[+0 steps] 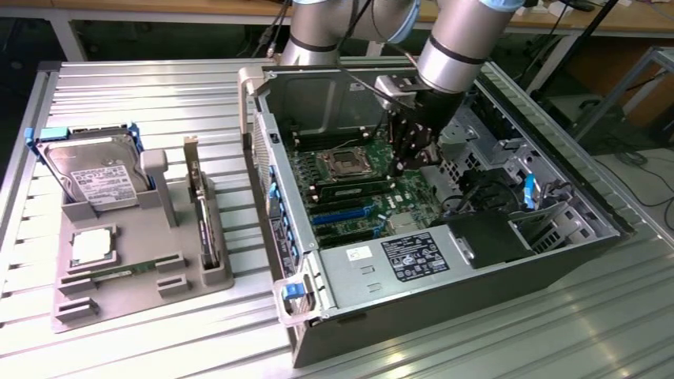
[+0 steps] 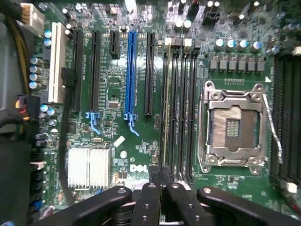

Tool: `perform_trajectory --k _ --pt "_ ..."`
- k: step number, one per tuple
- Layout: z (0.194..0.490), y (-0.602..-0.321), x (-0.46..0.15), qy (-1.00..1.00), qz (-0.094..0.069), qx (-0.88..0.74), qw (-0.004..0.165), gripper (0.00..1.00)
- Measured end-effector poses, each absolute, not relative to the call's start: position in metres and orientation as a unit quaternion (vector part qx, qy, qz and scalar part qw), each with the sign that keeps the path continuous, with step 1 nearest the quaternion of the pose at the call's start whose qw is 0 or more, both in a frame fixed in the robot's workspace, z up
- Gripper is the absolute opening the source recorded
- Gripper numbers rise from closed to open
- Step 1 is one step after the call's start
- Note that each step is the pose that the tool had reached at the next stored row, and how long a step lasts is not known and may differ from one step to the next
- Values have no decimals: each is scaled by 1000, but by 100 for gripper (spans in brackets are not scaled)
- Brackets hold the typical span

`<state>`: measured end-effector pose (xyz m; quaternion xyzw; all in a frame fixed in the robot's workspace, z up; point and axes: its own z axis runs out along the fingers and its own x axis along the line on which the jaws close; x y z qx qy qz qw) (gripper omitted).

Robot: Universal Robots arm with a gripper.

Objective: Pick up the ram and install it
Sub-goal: 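Press down the ram until it locks into place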

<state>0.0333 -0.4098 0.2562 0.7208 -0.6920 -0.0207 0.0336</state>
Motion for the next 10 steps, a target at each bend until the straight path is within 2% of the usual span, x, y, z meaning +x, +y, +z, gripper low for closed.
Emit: perform_trajectory --k 3,10 --pt "267 -410 30 -693 -21 720 34 11" --pt "268 -410 -5 -693 -17 720 37 11"
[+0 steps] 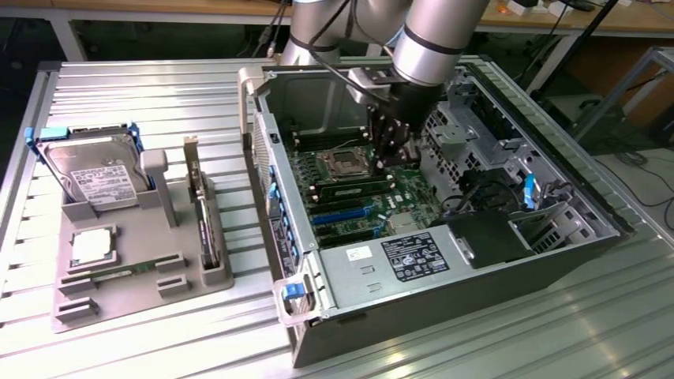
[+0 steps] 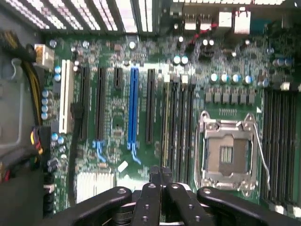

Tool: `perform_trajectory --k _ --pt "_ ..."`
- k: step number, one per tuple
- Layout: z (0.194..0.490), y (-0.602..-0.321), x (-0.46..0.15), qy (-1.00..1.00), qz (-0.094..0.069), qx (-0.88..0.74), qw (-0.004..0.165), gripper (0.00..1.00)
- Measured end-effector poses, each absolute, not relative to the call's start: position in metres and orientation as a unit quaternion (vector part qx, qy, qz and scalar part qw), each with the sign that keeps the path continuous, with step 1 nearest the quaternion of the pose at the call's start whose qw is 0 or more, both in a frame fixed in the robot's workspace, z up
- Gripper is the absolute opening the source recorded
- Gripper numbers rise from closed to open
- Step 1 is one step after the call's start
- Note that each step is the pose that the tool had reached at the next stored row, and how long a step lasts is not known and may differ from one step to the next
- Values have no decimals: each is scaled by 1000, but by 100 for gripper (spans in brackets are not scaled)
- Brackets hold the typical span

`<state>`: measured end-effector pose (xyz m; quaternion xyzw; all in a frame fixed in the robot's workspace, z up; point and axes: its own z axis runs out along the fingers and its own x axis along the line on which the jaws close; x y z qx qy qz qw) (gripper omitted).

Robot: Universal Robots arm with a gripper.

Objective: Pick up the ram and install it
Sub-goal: 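Press down the ram until it locks into place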

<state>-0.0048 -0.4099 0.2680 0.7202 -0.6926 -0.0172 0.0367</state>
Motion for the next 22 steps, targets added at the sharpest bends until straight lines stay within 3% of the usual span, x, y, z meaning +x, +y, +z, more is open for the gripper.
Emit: perform_trajectory --k 8,22 --pt "268 -409 -50 -693 -4 719 51 11" --pt "254 -396 -78 -694 3 719 47 11"
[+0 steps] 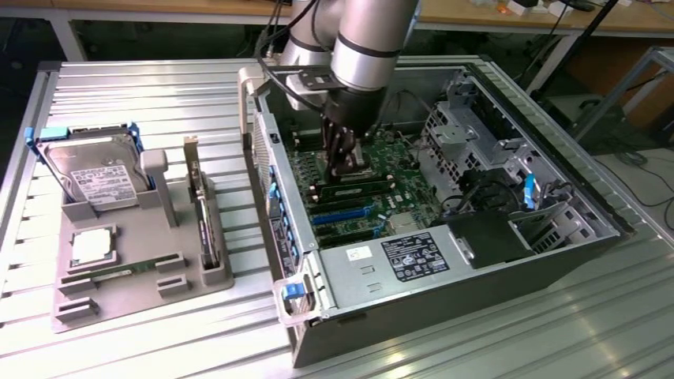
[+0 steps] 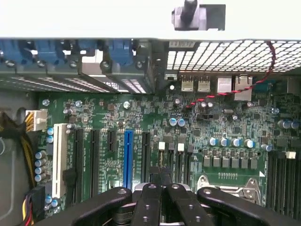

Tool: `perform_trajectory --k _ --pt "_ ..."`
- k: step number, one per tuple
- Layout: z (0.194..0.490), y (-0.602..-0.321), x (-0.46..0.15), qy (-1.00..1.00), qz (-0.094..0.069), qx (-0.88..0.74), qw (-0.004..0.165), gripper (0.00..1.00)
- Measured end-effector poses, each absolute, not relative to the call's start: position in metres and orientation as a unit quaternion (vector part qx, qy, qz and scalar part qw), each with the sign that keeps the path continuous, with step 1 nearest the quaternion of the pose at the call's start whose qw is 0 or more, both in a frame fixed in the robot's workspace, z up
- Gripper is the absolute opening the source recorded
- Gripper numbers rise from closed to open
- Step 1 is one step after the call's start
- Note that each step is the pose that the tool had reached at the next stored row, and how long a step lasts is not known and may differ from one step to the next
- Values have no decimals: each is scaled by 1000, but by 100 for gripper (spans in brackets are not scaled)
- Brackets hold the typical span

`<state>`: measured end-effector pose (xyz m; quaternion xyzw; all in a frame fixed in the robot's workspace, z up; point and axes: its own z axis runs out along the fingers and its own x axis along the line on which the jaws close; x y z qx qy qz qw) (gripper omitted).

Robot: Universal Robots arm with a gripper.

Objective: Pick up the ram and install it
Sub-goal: 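Press down the ram until it locks into place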

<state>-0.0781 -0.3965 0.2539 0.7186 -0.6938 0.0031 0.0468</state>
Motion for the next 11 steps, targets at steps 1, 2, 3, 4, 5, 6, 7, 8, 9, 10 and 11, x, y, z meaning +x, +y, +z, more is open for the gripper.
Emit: perform_trajectory --k 1,2,3,4,5,6,7,8,9,10,11 --pt "251 -396 -78 -694 3 719 47 11" --pt "249 -396 -78 -694 4 719 47 11" --pt "248 -395 -78 -694 4 719 47 11" --pt "247 -396 -78 -694 5 719 46 11" --pt "245 -396 -78 -694 5 719 46 11" --pt "243 -395 -78 -694 5 719 46 11" --pt "241 -395 -78 -694 5 719 45 11" --pt "239 -395 -78 -694 6 719 45 11" --pt "237 -396 -78 -694 6 719 45 11" --pt "235 -396 -78 -694 6 719 45 11" --pt "234 -396 -78 -694 6 719 45 11"
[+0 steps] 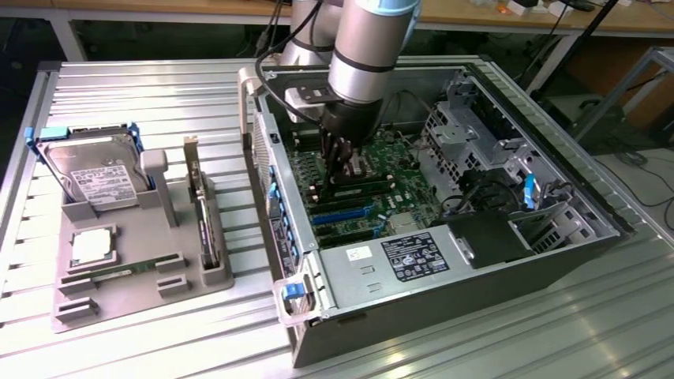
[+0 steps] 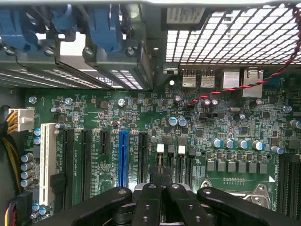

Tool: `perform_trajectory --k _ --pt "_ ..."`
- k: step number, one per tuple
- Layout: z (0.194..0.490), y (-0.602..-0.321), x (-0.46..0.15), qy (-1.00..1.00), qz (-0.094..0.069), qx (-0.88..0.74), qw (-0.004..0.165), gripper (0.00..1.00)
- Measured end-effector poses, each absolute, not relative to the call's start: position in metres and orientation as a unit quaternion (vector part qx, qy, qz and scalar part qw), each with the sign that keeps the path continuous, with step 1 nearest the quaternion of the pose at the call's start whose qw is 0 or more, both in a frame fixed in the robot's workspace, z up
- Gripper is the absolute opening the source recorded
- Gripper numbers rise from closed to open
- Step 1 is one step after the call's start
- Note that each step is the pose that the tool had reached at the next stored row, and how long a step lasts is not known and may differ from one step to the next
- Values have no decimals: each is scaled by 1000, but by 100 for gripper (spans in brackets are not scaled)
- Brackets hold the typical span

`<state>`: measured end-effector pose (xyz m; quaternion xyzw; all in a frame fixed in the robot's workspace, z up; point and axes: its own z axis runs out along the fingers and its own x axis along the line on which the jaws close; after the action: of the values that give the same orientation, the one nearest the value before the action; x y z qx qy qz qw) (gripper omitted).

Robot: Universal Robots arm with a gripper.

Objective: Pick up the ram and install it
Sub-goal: 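Press down the ram until it locks into place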

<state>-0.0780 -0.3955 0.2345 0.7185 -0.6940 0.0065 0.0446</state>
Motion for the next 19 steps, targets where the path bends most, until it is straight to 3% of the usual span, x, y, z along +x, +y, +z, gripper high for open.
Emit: perform_trajectory --k 8,11,19 --pt "229 -396 -78 -694 8 718 46 11" --pt "243 -395 -77 -694 8 718 46 11" --pt "246 -395 -27 -694 8 718 46 11"
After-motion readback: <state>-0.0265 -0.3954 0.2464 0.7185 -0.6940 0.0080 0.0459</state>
